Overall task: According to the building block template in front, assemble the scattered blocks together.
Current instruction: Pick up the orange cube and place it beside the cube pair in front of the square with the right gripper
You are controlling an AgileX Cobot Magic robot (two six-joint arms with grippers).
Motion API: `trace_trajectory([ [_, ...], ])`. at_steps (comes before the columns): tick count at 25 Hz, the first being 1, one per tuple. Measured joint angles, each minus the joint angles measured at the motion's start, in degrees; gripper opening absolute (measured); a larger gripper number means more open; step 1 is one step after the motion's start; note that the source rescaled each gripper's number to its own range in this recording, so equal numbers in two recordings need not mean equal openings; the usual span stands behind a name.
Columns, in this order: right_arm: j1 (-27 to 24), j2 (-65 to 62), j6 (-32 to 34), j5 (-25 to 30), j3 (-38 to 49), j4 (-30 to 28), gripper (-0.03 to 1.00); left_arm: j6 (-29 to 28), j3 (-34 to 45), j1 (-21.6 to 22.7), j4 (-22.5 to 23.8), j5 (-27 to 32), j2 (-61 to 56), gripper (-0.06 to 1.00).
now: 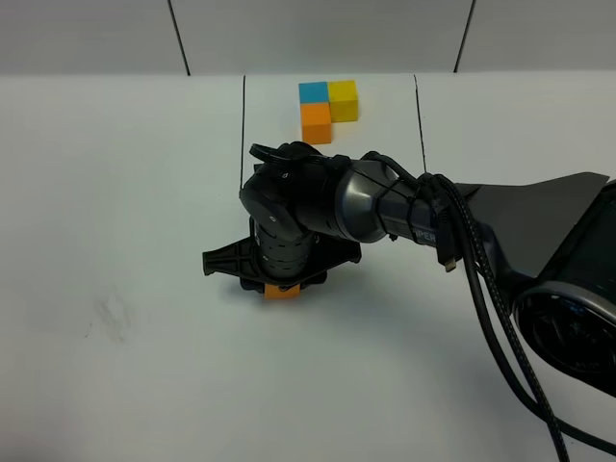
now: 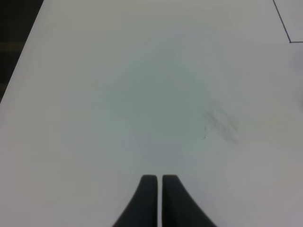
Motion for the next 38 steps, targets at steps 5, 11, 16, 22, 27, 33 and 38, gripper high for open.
trace_trajectory([
  [5,0.0,0.0,0.2,-0.3,0.0,0.0,0.58,0.0,0.0,0.0,0.0,0.0,0.0,0.00],
  [11,0.0,0.0,0.3,-0.8,0.0,0.0,0.58,0.0,0.0,0.0,0.0,0.0,0.0,0.00],
  [16,-0.3,0.0,0.3,-1.4,0.0,0.0,0.58,0.0,0.0,0.0,0.0,0.0,0.0,0.00],
  [22,-0.3,0.1,0.3,-1.5,0.0,-0.1,0.58,0.0,0.0,0.0,0.0,0.0,0.0,0.00],
  [27,-0.3,1.1,0.3,-1.2,-0.5,-0.1,0.58,0.0,0.0,0.0,0.0,0.0,0.0,0.00],
  [33,-0.3,3.4,0.2,1.8,-4.8,-0.2,0.58,0.0,0.0,0.0,0.0,0.0,0.0,0.00],
  [38,-0.3,4.1,0.2,2.7,-6.3,-0.2,0.58,0.0,0.0,0.0,0.0,0.0,0.0,0.00],
])
